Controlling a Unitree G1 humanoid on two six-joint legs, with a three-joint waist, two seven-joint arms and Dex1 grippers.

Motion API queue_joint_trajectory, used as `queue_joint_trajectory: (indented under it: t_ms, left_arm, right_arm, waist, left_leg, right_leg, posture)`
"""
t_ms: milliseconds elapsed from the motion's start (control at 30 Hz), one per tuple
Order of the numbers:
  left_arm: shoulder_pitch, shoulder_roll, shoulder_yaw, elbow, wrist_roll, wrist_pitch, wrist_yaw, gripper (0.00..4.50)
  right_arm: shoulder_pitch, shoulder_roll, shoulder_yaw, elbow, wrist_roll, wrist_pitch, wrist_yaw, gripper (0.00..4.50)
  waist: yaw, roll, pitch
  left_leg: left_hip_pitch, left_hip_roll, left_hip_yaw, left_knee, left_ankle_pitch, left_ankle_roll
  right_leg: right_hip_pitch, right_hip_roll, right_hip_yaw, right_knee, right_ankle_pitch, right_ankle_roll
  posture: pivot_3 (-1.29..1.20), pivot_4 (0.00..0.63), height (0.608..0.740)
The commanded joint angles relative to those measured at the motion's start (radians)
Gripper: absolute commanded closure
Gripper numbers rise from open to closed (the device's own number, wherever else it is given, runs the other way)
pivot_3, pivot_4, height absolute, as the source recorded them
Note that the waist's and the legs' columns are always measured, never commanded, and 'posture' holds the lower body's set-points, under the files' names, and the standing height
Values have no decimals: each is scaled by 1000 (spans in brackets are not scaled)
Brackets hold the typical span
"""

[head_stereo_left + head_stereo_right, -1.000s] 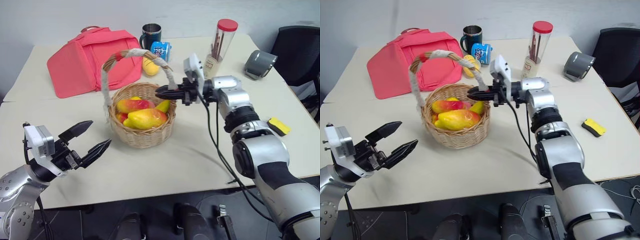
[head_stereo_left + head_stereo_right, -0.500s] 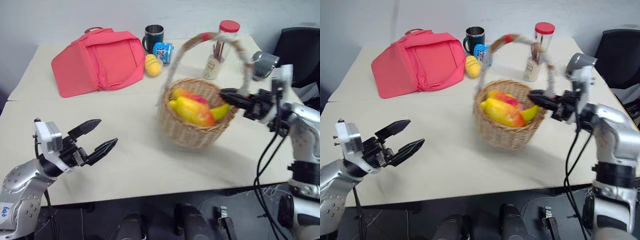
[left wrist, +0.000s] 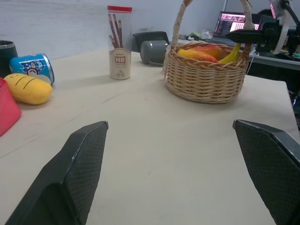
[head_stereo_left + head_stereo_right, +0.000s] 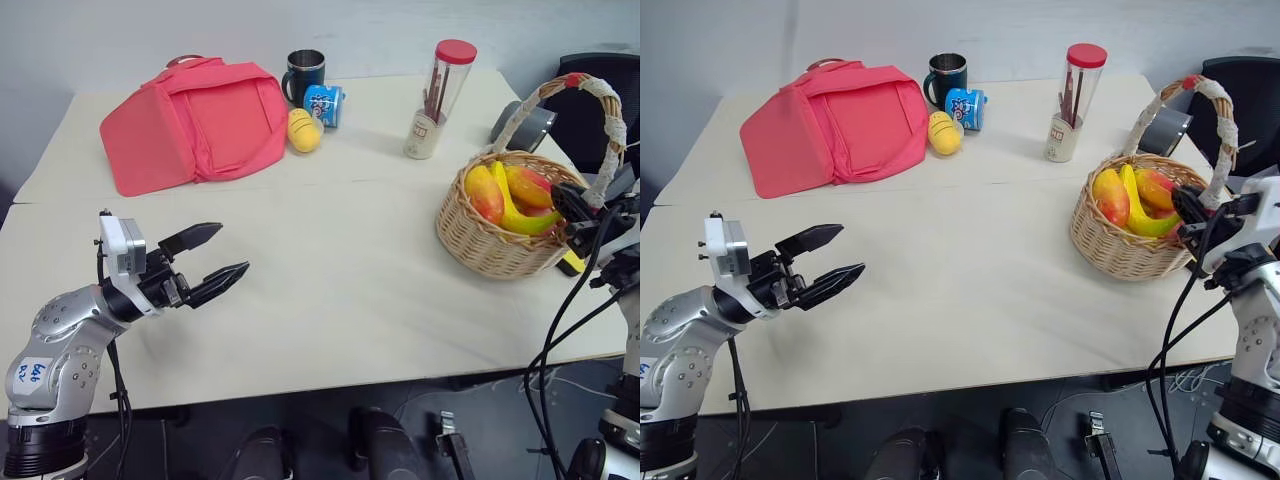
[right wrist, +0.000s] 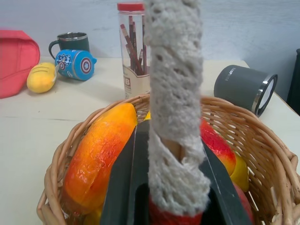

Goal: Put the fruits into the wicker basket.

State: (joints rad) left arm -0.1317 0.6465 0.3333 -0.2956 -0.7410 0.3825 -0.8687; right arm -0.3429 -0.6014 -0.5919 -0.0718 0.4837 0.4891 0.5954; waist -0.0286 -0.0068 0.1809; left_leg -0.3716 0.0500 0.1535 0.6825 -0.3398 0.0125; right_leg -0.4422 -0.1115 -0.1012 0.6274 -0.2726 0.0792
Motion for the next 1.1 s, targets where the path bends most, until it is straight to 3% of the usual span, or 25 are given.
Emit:
queue_joint_trajectory:
  t_ms: [33,167,267,300,433,600,867,1100]
  left_arm:
    - [-19,13,9,4,4,-18,-18,0]
    - [-29,15,10,15,9,-17,-32,0]
    - [-31,15,9,18,10,-16,-37,0]
    - [-31,15,8,19,10,-16,-39,0]
    - [-28,13,9,18,11,-13,-41,0]
    - [-24,10,8,19,12,-11,-45,0]
    - [-54,16,-5,57,22,-14,-69,0]
    - [-46,61,15,99,42,-15,-117,0]
  right_arm:
    - [-8,-24,-1,9,16,-34,0,4327]
    - [-16,-47,-2,48,19,-57,18,4327]
    - [-27,-56,3,57,26,-62,20,4327]
    - [-29,-59,4,56,29,-62,19,4327]
    - [-27,-64,-8,43,57,-47,17,4327]
    - [20,-97,-26,36,79,-56,47,2816]
    - [79,-138,-38,30,59,-123,83,39]
    - [253,-186,-204,-127,247,-108,266,39]
  waist:
    - [1,0,0]
    - [-4,1,1]
    - [-22,4,2]
    - [-21,5,3]
    - [11,6,4]
    - [30,6,4]
    - [29,6,4]
    - [34,6,4]
  left_leg:
    - [0,0,0,0,0,0]
    - [-1,-2,-6,0,1,2]
    - [1,-16,-45,-16,13,5]
    - [0,-23,-57,-20,19,6]
    - [-3,-24,-58,-17,24,5]
    - [-3,-23,-56,-18,23,5]
    - [-3,-22,-54,-18,23,5]
    - [-3,-21,-52,-18,22,5]
  right_leg:
    - [0,0,0,0,0,0]
    - [5,-3,-4,-1,1,1]
    - [36,-20,-43,-15,1,3]
    - [39,-26,-55,-19,2,5]
    - [36,-28,-56,-16,2,5]
    - [34,-27,-53,-17,2,5]
    - [33,-25,-52,-17,2,5]
    - [33,-23,-50,-17,2,5]
  posture:
    - [0,150,740]
    - [0,150,740]
    - [0,150,740]
    - [0,150,740]
    - [0,150,740]
    - [0,150,740]
    - [0,150,740]
    - [0,150,740]
